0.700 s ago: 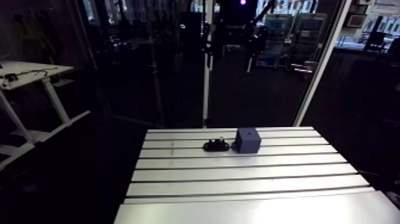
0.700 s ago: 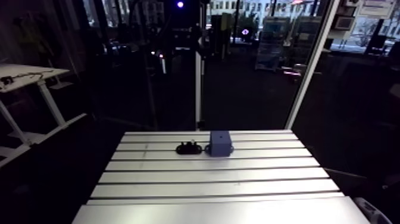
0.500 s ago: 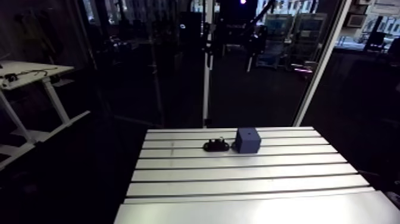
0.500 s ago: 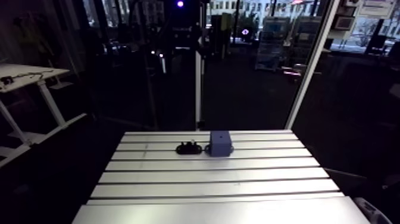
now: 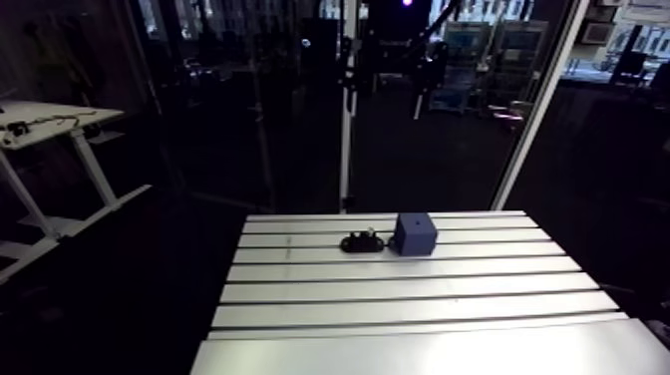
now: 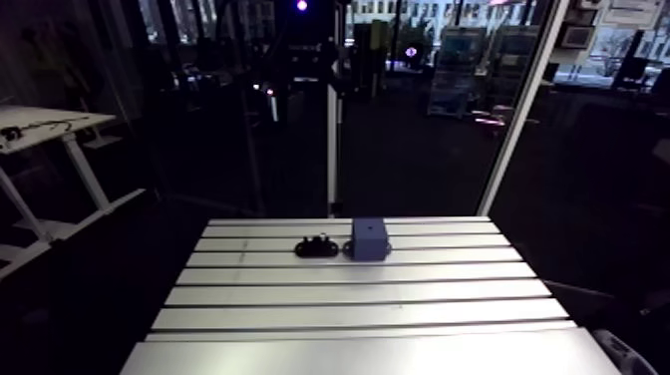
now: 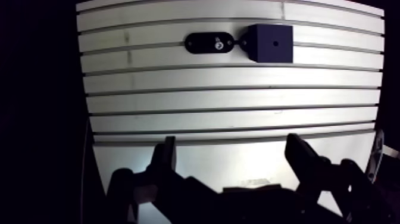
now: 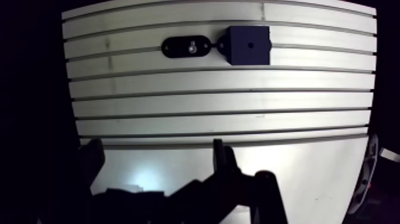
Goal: Pick up the M10 bolt and insert it into the hole until fully seated.
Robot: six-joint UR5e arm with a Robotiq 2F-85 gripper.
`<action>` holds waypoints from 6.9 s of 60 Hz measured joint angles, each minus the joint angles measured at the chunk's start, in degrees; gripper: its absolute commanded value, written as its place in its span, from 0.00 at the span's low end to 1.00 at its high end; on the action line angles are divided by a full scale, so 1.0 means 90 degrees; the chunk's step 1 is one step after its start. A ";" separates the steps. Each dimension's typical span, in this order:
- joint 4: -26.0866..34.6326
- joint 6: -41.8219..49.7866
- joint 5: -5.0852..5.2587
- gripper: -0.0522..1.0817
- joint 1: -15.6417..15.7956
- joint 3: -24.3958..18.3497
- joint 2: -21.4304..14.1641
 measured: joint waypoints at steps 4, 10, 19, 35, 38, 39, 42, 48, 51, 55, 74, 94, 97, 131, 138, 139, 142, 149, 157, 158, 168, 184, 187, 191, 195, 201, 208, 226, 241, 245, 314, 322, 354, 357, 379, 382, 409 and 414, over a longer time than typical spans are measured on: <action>0.0000 -0.0002 -0.0001 0.05 0.0000 0.0001 0.0003; 0.0001 -0.0005 -0.0001 0.05 0.0001 0.0004 0.0005; 0.0000 -0.0006 0.0007 0.05 0.0000 0.0020 0.0017; -0.0300 -0.0002 0.0018 0.05 0.0000 0.0001 0.0269; -0.0436 -0.0004 0.0017 0.05 0.0004 -0.0020 0.0373; -0.0476 -0.0005 0.0015 0.05 0.0006 -0.0027 0.0411; -0.0605 -0.0010 0.0006 0.06 0.0011 -0.0052 0.0526; -0.0829 -0.0020 -0.0036 0.06 0.0026 -0.0096 0.0749; -0.0933 -0.0025 -0.0063 0.06 0.0034 -0.0113 0.0861; -0.1073 -0.0029 -0.0101 0.06 0.0044 -0.0129 0.0999; -0.1724 -0.0038 -0.0223 0.06 0.0071 -0.0058 0.1609; -0.2153 -0.0043 -0.0258 0.06 0.0079 0.0164 0.2056; -0.2176 -0.0039 -0.0258 0.06 0.0079 0.0200 0.2077; -0.2435 -0.0277 -0.0234 0.12 0.0007 0.0602 0.2141; -0.2516 -0.0339 -0.0232 0.24 0.0000 0.0653 0.2198; -0.2525 -0.0346 -0.0232 0.28 0.0000 0.0657 0.2206; -0.2546 -0.0368 -0.0231 0.35 0.0000 0.0669 0.2228; -0.2577 -0.0394 -0.0229 0.41 0.0000 0.0688 0.2284; -0.2620 -0.0401 -0.0228 0.44 -0.0001 0.0719 0.2354; -0.2637 -0.0402 -0.0229 0.45 0.0000 0.0726 0.2362; -0.2835 -0.0413 -0.0234 0.50 0.0000 0.0809 0.2420; -0.2978 -0.0419 -0.0237 0.53 -0.0004 0.0892 0.2479; -0.2984 -0.0419 -0.0237 0.53 -0.0007 0.0900 0.2483; -0.2990 -0.0421 -0.0238 0.53 -0.0013 0.0914 0.2485; -0.2995 -0.0424 -0.0237 0.53 -0.0022 0.0927 0.2486; -0.2997 -0.0426 -0.0234 0.53 -0.0034 0.0947 0.2488; -0.2998 -0.0429 -0.0229 0.53 -0.0042 0.0967 0.2489; -0.3001 -0.0429 -0.0221 0.53 -0.0041 0.0999 0.2503; -0.3008 -0.0429 -0.0218 0.53 -0.0039 0.1020 0.2522; -0.3012 -0.0429 -0.0218 0.53 -0.0039 0.1026 0.2526; -0.3028 -0.0430 -0.0219 0.53 -0.0037 0.1087 0.2629; -0.3028 -0.0430 -0.0224 0.54 -0.0039 0.1095 0.2629; -0.3015 -0.0427 -0.0226 0.65 -0.0048 0.1123 0.2627; -0.3014 -0.0426 -0.0221 0.66 -0.0050 0.1124 0.2627; -0.3010 -0.0420 -0.0188 0.78 -0.0058 0.1117 0.2627; -0.3010 -0.0420 -0.0177 0.80 -0.0058 0.1114 0.2627; -0.2909 -0.0419 -0.0160 0.89 -0.0051 0.0990 0.2478; -0.2774 -0.0419 -0.0172 0.89 -0.0052 0.0909 0.2410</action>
